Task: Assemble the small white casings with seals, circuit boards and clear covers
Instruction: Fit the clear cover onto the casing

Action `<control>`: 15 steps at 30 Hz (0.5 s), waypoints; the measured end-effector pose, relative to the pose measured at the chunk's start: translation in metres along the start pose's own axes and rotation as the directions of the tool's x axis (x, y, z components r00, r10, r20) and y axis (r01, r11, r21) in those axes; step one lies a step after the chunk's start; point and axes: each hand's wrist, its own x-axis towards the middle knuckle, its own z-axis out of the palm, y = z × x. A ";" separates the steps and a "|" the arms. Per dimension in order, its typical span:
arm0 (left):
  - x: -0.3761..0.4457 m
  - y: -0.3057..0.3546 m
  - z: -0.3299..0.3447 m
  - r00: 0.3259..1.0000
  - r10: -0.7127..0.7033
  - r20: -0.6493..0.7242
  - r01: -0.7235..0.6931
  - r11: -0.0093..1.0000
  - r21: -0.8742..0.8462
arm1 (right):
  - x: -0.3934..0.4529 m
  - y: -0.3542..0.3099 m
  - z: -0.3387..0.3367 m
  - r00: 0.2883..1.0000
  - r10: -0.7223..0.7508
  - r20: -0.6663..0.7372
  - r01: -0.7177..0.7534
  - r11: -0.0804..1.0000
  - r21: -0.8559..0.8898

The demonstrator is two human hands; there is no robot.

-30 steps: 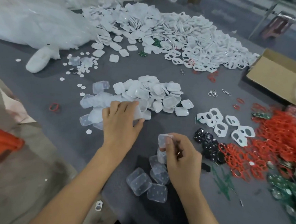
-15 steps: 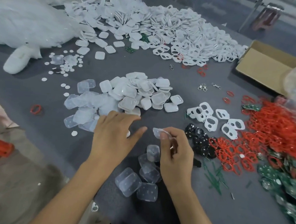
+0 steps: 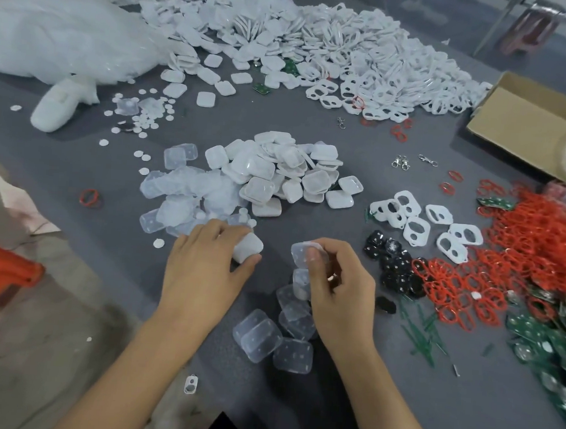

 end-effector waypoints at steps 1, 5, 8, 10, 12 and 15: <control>0.001 0.000 -0.002 1.000 -0.009 0.018 0.009 1.000 -0.008 | 0.000 -0.001 0.000 1.000 0.001 -0.001 -0.001 1.000 0.000; 0.002 -0.001 -0.010 0.996 -0.015 0.083 0.014 1.000 0.015 | 0.000 -0.004 -0.001 1.000 -0.008 0.005 0.008 1.000 0.009; 0.001 0.001 -0.013 0.994 0.000 0.107 -0.004 0.999 0.043 | -0.001 -0.006 0.000 1.000 -0.016 0.019 0.015 1.000 0.020; -0.002 0.004 -0.012 0.996 0.009 0.084 -0.011 1.000 0.025 | -0.001 -0.007 0.000 0.999 -0.043 0.029 0.043 0.999 0.017; -0.004 0.006 -0.010 0.999 0.017 0.050 -0.016 0.999 -0.035 | -0.002 -0.007 -0.001 0.997 -0.070 0.034 0.069 0.997 0.019; 0.001 0.003 -0.002 0.998 0.063 0.009 -0.060 0.986 -0.153 | 0.000 -0.006 -0.001 0.992 -0.111 0.052 0.112 0.994 -0.011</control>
